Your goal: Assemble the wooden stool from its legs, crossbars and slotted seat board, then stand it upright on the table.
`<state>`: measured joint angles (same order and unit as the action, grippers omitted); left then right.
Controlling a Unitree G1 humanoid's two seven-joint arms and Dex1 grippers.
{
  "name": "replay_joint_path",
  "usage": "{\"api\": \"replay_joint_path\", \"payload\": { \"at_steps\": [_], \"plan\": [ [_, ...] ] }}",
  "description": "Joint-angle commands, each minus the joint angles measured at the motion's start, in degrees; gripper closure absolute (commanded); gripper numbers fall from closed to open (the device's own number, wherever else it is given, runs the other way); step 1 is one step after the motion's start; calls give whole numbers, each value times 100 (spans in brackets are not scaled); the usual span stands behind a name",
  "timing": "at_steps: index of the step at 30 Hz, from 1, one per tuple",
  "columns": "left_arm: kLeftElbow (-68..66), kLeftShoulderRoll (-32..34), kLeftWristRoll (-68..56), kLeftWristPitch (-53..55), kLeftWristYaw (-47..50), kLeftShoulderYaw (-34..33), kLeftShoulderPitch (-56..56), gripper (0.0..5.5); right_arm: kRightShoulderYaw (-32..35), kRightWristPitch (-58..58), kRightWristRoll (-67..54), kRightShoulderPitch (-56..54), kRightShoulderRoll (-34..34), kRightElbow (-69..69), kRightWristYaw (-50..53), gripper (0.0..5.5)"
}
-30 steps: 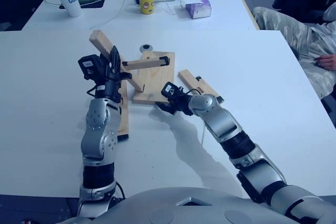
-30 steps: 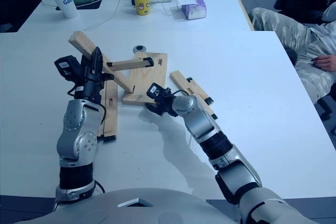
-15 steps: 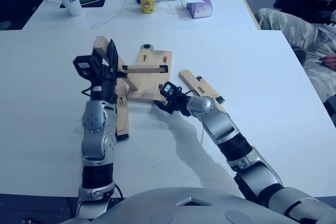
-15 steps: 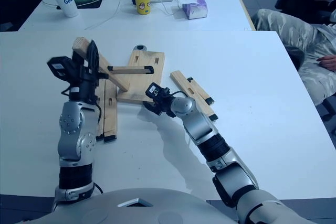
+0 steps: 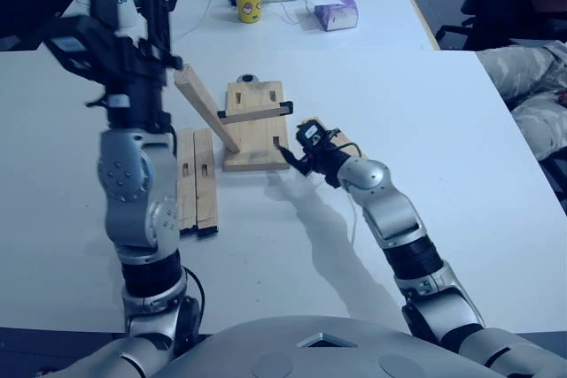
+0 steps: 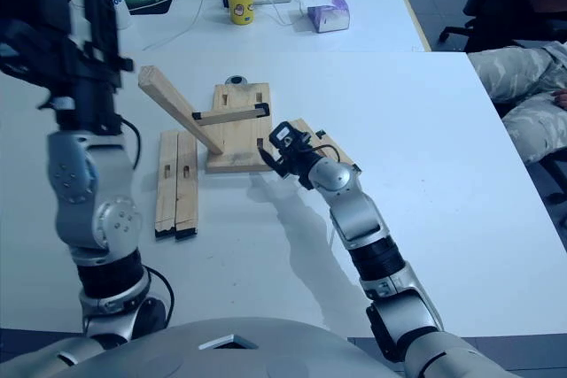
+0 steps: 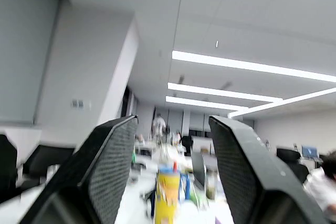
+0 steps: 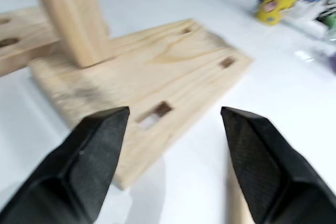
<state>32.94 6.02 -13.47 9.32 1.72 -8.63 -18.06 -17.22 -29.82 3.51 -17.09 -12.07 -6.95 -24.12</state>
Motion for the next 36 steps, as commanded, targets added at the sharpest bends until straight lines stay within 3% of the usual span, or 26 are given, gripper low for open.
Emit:
{"api": "replay_joint_path", "payload": {
  "at_steps": [1,7,16,23,36],
  "plan": [
    [336,364,-26,330,167,-551,-298,300,371,-64,-86,113,-88,-375,132,226],
    [-108,294,20,757,638,-1626,720,300,604,-218,41,152,-228,-221,359,226],
    [6,1317,-747,3245,-1077,-822,2600,300,690,-240,69,255,-134,50,628,226],
    [71,1782,-1306,4532,-1687,-570,2891,300,744,-343,68,402,-8,-175,768,226],
    [-398,2189,-800,4270,-1926,-183,3294,300,702,-470,79,527,32,-419,889,226]
  ]
}}
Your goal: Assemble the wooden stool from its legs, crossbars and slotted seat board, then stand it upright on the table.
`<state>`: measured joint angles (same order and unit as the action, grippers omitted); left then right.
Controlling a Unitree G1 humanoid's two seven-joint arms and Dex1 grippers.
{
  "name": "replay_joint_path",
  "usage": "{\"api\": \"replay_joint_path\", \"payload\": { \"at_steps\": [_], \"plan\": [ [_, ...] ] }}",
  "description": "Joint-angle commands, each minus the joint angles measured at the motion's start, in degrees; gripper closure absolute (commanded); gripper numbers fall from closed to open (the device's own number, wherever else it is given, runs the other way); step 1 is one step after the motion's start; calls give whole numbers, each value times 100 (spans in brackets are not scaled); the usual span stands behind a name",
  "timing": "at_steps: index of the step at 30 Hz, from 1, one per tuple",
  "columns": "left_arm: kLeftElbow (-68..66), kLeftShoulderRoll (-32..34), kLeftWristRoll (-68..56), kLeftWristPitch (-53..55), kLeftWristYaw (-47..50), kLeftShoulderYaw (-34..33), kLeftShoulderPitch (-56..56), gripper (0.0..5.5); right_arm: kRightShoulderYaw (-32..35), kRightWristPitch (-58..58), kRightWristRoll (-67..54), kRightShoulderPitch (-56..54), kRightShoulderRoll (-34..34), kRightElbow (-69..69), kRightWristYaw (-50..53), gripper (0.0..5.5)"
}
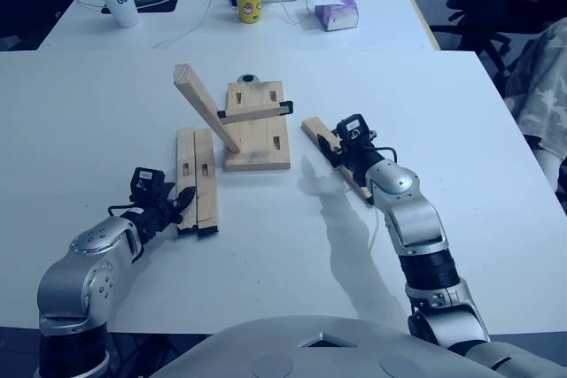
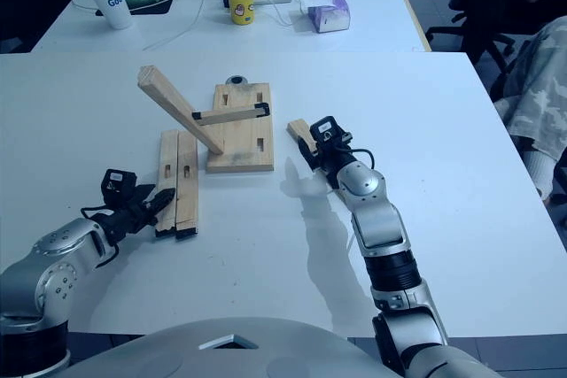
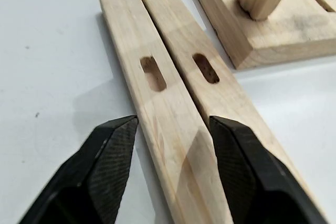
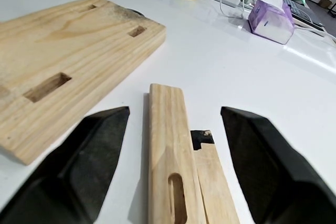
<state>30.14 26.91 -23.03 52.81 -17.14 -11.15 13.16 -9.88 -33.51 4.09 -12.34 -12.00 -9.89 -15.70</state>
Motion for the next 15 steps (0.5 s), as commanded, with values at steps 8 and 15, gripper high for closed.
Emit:
{"api": "replay_joint_path", "payload": {
  "at_steps": [8,15],
  "plan": [
    [-339,187,364,-307,-74,205,122,300,-90,-208,40,194,49,-316,115,226],
    [-764,285,597,-644,-96,277,-313,300,-166,-316,88,631,-5,-810,212,226]
  ]
}}
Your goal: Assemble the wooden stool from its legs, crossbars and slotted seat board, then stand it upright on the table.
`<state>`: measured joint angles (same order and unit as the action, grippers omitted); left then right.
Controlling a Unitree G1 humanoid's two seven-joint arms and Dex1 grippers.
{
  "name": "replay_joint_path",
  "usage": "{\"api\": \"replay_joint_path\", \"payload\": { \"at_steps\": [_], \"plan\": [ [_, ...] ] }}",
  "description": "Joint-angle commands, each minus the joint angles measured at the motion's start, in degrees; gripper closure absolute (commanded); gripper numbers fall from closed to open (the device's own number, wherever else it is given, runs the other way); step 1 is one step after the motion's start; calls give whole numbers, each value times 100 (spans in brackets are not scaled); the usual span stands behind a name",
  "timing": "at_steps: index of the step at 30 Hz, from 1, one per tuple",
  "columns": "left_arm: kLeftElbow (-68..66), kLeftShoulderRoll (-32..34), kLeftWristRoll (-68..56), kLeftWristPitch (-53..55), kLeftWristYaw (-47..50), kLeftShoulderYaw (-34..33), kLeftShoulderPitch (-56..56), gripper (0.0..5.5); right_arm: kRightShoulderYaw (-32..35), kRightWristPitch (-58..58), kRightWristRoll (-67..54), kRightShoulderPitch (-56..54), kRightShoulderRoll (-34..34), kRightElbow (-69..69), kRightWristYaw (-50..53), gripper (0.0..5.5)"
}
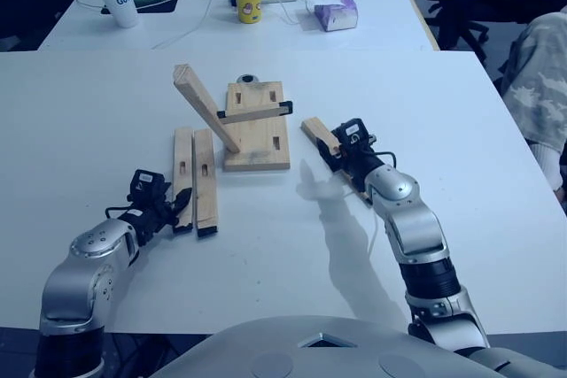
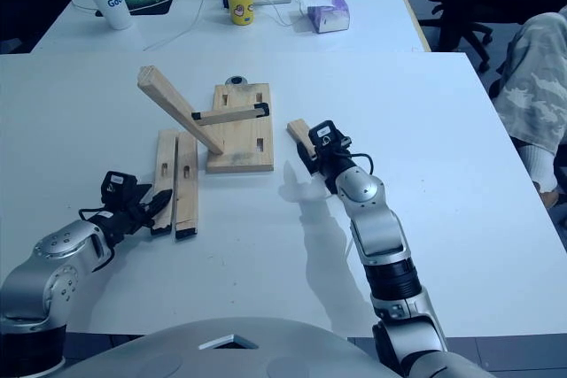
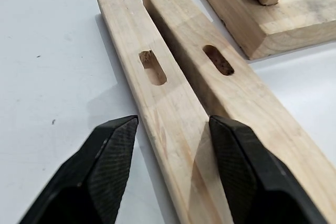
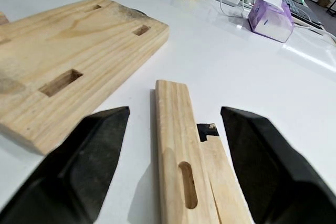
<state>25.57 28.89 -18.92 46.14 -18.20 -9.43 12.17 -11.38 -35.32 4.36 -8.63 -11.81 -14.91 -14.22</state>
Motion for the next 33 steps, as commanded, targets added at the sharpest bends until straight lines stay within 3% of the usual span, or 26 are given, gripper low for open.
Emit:
{"api": "replay_joint_path", "payload": {
  "at_steps": [1,14,33],
  "plan": [
    [-345,55,213,-28,25,130,-307,300,-15,-157,46,327,-46,-389,55,226],
    [478,-1110,246,-741,797,50,-379,300,-78,-147,-172,-100,-326,-418,-505,226],
    [528,-880,520,64,898,-10,91,300,-144,-167,-108,17,-82,-414,-263,226]
  ]
}}
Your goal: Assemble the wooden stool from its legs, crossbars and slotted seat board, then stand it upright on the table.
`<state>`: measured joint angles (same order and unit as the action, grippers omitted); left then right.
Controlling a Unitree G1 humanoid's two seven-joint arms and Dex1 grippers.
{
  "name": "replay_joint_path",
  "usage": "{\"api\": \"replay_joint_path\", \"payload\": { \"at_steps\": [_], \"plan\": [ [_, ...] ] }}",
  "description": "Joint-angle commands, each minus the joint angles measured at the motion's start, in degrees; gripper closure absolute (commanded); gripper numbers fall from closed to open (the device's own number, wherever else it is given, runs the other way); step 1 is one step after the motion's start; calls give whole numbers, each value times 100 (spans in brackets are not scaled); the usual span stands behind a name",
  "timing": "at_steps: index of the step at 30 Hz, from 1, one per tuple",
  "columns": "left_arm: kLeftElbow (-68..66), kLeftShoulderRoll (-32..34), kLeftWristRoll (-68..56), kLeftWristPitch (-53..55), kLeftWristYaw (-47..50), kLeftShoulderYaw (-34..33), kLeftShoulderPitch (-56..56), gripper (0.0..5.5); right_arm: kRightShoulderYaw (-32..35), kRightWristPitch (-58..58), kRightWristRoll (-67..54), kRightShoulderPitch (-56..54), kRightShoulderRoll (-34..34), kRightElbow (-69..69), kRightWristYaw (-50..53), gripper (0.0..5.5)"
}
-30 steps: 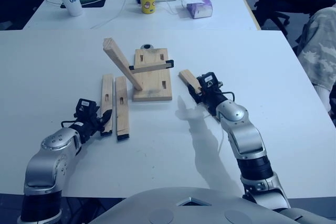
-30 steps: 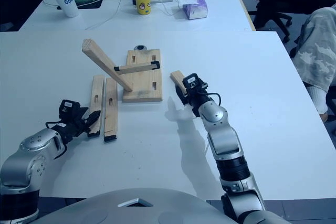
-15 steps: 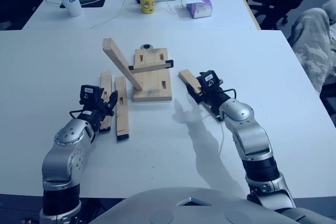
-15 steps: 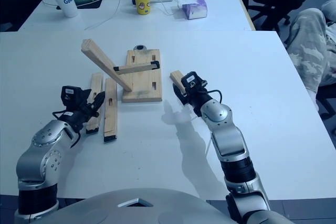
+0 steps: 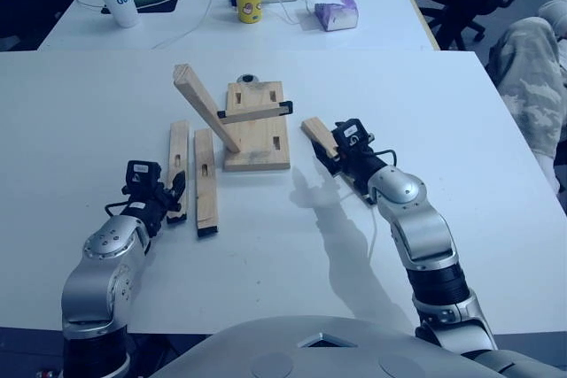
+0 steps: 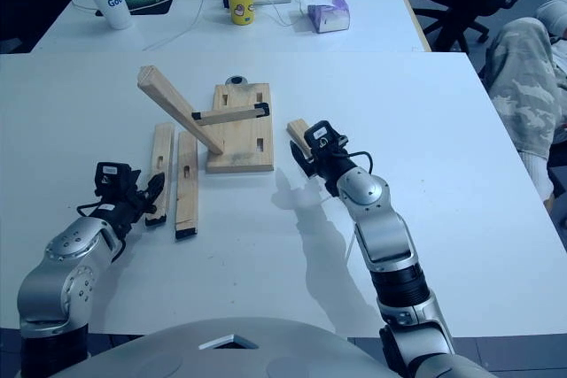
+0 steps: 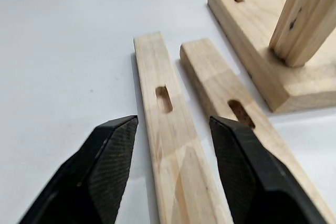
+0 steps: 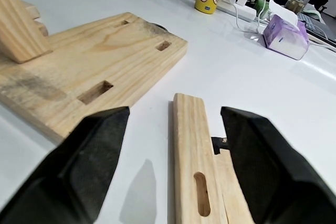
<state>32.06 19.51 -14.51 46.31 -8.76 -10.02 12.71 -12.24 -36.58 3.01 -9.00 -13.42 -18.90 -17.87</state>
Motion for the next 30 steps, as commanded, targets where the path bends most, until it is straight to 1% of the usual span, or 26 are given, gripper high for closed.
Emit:
{"api": "replay_joint_path", "payload": {
  "at_steps": [1,13,30],
  "plan": [
    [-153,64,78,46,-63,48,37,300,-57,-37,28,66,95,-18,123,226],
    [-431,37,-64,282,-257,-76,12,300,-53,0,27,89,141,23,233,226],
    [-649,170,48,150,-337,-18,-105,300,-70,104,43,58,169,117,318,226]
  ]
}}
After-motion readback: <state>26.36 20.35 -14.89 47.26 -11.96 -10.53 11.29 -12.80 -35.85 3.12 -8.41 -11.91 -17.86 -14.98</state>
